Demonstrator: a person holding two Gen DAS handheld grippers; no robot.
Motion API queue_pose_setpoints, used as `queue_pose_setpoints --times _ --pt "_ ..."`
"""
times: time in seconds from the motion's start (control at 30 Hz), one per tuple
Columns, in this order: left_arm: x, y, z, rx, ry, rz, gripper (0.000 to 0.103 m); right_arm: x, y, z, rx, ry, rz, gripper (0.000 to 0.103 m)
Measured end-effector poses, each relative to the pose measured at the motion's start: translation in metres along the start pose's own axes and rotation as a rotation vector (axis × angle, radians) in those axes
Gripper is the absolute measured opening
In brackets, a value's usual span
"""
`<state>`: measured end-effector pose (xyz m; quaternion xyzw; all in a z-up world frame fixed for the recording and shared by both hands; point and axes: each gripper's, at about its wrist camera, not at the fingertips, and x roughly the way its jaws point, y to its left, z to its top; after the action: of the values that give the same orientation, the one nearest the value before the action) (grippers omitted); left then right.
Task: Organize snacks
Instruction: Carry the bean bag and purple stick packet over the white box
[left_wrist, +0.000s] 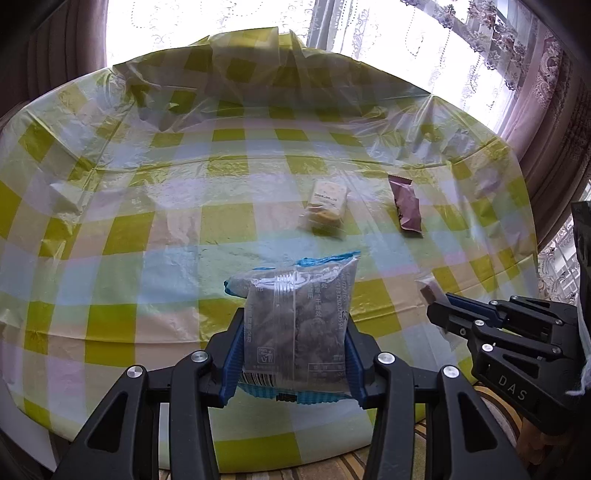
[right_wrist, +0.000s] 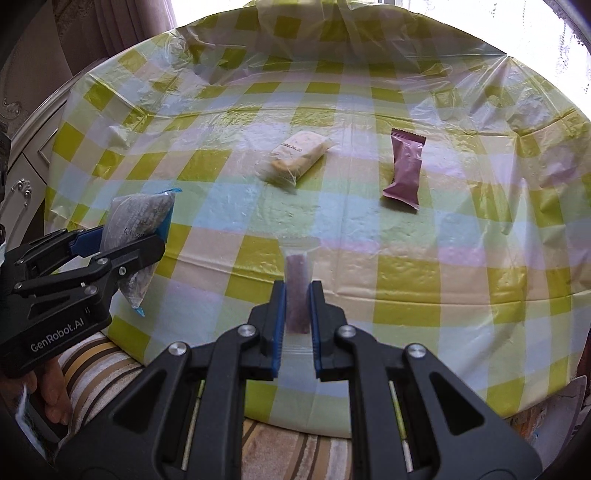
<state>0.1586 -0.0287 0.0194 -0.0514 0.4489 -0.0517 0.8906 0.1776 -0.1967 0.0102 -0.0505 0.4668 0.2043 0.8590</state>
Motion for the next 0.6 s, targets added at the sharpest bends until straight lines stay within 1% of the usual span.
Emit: queue_pose_setpoints --times 0.3,0.47,0.6 --pt "-0.002 -0.052 -0.001 0.093 0.016 -0.048 0.047 -0.030 -0.049 -0.028 0.081 -0.019 -0.038 0.015" --pt "0.000 -0.087 -0.001 0.161 0.029 -0.088 0.047 -0.044 -0.080 -0.046 0.122 -0.025 -0.088 0.015" --pt "0.003 -0.123 -0.002 0.237 0.043 -0.133 0.047 -0.054 -0.108 -0.062 0.158 -0.020 -0.131 0.015"
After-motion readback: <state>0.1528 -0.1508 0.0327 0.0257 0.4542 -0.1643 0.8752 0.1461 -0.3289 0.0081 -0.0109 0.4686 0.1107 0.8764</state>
